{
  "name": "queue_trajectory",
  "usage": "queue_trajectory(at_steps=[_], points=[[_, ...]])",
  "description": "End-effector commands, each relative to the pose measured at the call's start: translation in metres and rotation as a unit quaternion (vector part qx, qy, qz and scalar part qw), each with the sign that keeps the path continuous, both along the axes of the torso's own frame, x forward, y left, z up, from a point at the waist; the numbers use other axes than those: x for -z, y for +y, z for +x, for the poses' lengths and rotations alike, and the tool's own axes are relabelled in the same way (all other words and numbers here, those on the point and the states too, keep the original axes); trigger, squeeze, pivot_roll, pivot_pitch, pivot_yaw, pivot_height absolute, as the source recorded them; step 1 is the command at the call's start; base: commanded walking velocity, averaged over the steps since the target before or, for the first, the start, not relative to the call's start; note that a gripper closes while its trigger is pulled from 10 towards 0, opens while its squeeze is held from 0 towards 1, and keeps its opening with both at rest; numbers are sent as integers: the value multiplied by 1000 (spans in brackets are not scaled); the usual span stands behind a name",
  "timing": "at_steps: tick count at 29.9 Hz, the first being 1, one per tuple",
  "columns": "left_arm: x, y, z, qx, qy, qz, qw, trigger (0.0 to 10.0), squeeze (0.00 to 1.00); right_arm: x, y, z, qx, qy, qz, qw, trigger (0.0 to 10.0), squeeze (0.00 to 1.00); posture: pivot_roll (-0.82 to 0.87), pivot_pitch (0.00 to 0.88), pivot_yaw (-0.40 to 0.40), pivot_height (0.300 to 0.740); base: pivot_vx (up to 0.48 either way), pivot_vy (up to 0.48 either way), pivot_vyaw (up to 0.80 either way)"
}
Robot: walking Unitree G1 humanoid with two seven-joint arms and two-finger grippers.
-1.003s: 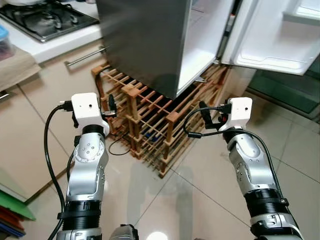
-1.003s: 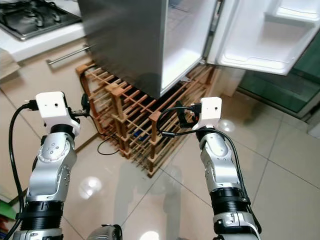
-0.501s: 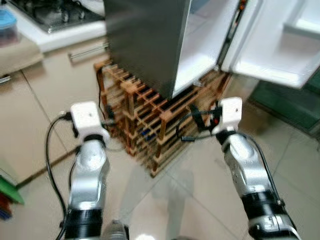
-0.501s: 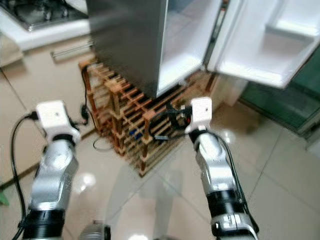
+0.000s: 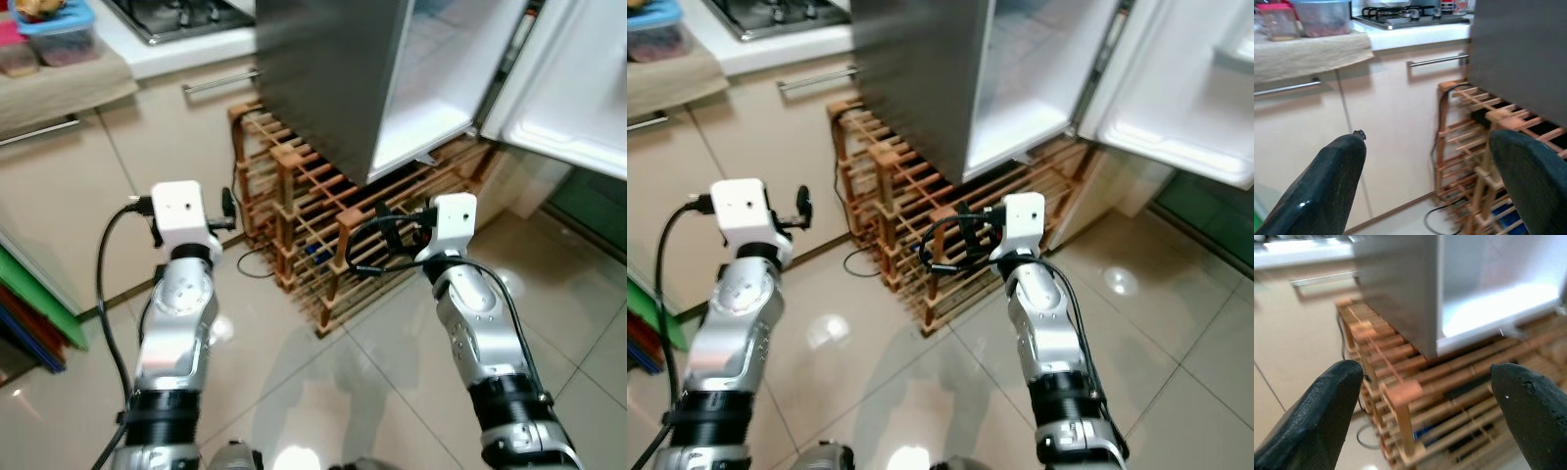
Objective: Restocking fridge
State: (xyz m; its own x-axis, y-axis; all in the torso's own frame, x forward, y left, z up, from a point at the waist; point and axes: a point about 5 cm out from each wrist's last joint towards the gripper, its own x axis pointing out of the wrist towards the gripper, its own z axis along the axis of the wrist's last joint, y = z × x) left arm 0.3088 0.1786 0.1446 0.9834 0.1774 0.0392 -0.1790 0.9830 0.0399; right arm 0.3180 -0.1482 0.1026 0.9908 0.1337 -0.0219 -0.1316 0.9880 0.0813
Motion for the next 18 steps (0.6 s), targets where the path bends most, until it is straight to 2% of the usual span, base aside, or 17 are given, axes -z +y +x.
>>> queue_trajectory(at_steps=[1,4,10,13,18], points=[[1,-11,1,33,-3,-7,999,10000,0,-4,-4,-1,17,-10,-2,1000,10000,0,-49,64,-14,740,0,0,406],[-6,-15,8,42,-20,-33,998,10000,0,-8,-1,3,11,-16,-18,1000,10000,0,-61,51,-9,740,0,0,402],[-13,-12,15,32,-30,-28,999,10000,0,-15,-5,8,26,-26,-18,999,10000,0,-66,36,-7,740,409,0,77],[-10,-10,15,26,-29,-40,998,10000,0,-17,-3,8,12,-35,-26,999,10000,0,-67,20,-2,740,420,0,663],[-5,-14,17,44,-24,-49,998,10000,0,-21,-1,9,4,-43,-17,999,10000,0,-74,7,-1,740,386,286,520]])
